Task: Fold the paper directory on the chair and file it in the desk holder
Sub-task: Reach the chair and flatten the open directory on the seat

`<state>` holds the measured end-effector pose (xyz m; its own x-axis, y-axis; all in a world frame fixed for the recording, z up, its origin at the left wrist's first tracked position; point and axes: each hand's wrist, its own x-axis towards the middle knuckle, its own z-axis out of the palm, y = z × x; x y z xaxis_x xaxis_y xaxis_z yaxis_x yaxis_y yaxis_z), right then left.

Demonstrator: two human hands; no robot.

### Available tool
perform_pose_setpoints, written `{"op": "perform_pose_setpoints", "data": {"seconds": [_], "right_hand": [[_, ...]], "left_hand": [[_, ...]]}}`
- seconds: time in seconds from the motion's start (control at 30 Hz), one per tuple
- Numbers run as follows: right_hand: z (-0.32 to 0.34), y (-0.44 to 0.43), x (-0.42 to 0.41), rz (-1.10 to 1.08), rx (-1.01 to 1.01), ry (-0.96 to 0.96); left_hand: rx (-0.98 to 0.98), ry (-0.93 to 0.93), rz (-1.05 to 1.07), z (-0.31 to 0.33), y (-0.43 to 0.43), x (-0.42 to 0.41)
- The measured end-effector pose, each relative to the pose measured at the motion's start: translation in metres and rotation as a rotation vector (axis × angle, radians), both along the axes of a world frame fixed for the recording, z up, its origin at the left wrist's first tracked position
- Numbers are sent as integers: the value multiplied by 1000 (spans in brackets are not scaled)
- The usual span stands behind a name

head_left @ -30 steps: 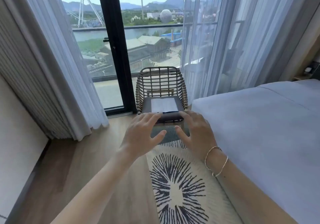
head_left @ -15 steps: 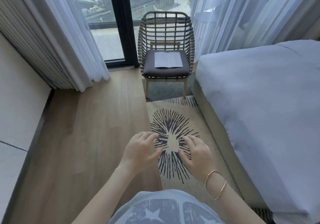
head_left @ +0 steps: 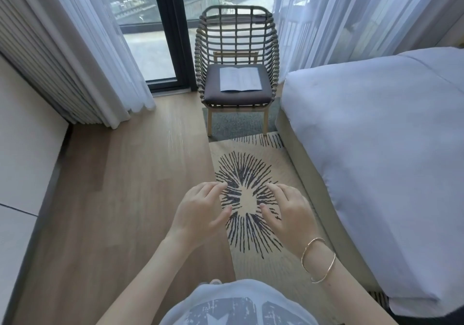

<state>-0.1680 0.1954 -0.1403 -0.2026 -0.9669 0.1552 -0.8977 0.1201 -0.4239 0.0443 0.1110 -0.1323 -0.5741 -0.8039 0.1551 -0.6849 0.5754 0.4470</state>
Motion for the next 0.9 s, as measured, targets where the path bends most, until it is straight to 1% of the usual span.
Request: {"op": "perform_pose_setpoints", "data": {"seconds": [0.1, 0.3, 0.5, 0.7, 0.9], "right_hand": [[-4, 2, -6, -8, 4, 2], [-28, 13, -20, -26, 102, -30], [-33, -3, -39, 9, 142, -27], [-31, -50, -56, 25, 131, -29], [-48, -120, -69, 42, 180, -15]], "left_hand": [[11, -6, 2, -1, 3, -8], [64, -45, 16, -16, 14, -21], [96, -57, 18, -20, 2, -41], [102, -38, 49, -18, -43, -59], [142, -57, 63, -37, -111, -70]]}}
